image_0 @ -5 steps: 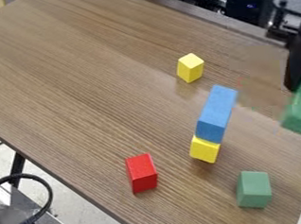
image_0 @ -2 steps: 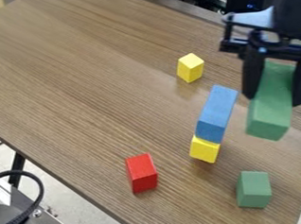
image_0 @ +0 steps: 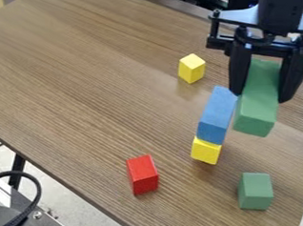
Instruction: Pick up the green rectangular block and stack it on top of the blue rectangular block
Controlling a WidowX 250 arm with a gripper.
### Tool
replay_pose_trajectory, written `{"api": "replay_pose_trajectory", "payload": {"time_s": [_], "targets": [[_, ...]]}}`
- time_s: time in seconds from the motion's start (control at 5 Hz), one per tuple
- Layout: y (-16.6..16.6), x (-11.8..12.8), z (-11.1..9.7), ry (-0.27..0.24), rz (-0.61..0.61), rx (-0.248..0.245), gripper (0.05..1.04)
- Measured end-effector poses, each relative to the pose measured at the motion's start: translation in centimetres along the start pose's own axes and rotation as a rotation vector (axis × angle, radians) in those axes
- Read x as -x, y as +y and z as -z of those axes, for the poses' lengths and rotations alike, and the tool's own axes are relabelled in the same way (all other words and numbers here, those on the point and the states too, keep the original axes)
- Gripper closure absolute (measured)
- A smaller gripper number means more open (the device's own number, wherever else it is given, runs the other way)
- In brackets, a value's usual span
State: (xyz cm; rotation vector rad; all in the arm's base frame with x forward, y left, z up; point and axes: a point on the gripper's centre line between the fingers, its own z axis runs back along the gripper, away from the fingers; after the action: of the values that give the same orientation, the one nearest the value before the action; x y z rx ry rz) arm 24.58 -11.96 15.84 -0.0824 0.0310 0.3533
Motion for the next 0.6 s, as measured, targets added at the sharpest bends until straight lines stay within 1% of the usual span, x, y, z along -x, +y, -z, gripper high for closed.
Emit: {"api": "replay_pose_trajectory", "payload": {"time_s": [0.2,0.4,0.6], "targets": [[0.4,-0.7,0.3,0.027,-0.005,-0.016,0.519],[1.1,-1.6,0.1,0.037,-0.021,-0.03,0.519],[1.7,-2.2,0.3,0.052,-0.041,-0.06,0.519]]}}
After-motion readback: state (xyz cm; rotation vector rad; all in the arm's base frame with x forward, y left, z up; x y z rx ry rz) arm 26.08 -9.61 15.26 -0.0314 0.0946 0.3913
